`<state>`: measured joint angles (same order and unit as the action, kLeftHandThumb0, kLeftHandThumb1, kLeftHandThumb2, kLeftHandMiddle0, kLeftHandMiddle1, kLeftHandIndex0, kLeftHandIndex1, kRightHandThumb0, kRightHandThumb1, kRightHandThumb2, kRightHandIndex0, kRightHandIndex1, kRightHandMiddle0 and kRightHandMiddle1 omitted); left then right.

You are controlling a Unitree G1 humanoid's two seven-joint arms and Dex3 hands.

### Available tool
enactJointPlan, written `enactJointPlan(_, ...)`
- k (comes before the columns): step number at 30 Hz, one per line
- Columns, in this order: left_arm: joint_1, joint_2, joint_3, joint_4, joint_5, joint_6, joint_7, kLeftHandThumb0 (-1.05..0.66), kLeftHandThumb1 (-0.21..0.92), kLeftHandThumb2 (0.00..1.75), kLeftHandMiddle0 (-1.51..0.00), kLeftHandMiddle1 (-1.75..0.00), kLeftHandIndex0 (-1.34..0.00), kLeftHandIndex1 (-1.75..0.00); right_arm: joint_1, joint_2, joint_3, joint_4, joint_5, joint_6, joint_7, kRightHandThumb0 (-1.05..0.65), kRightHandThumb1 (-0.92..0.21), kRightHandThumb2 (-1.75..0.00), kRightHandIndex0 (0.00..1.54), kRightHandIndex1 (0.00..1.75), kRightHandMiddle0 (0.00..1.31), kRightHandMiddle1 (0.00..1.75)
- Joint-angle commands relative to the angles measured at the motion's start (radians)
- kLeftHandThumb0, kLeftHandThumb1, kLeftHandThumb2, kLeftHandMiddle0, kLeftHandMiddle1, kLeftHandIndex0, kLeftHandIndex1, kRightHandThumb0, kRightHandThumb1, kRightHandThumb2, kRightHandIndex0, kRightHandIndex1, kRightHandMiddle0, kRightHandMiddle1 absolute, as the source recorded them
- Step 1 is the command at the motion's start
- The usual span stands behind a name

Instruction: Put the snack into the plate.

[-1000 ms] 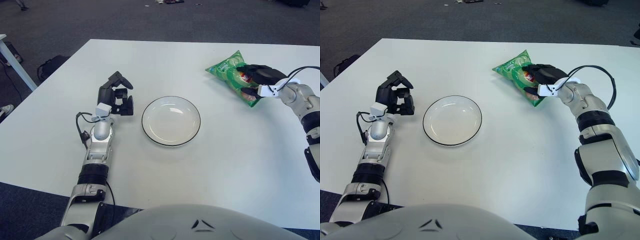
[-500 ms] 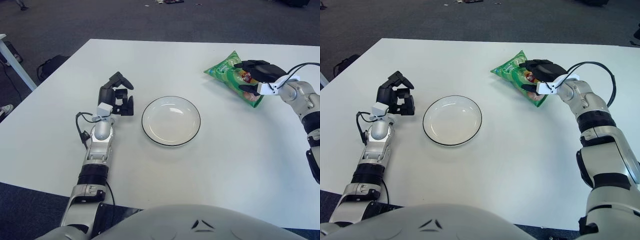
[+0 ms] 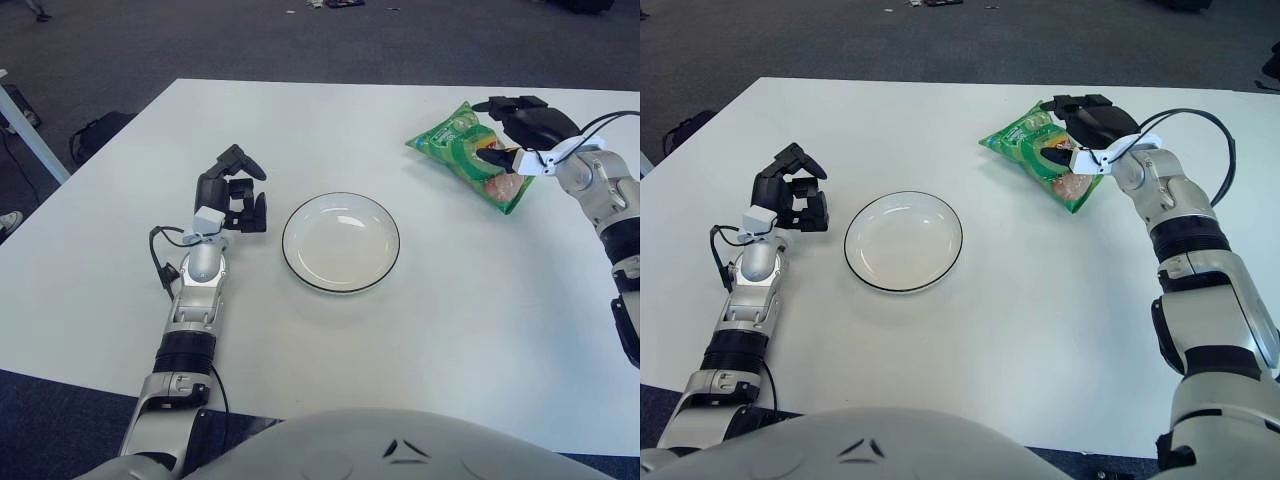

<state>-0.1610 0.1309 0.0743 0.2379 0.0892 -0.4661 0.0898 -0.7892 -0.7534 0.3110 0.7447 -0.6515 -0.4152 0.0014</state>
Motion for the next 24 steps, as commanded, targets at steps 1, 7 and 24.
enactJointPlan(1,0.141,-0.043,-0.013,0.094,-0.007,-0.002,0.002,-0.57,0.12,1.56,-1.43,-1.75,-0.78,-1.75,-0.013,0.027,-0.002,-0.004,-0.014,0.031,-0.024,-0.96,-0.92,-0.92,0.00,0.35,0.00,0.63)
enactJointPlan(7,0.132,-0.040,-0.010,0.121,-0.013,-0.025,0.000,-0.57,0.13,1.56,-1.44,-1.75,-0.78,-1.75,-0.038,0.063,0.007,0.020,-0.032,0.096,-0.048,-0.95,-0.92,-0.91,0.00,0.41,0.00,0.70)
enactJointPlan(24,0.121,-0.042,-0.012,0.152,-0.017,-0.034,-0.003,-0.55,0.16,1.51,-1.43,-1.75,-0.75,-1.75,-0.113,0.143,0.086,0.223,-0.074,0.050,-0.105,-0.85,-0.92,-0.85,0.00,0.54,0.00,0.79)
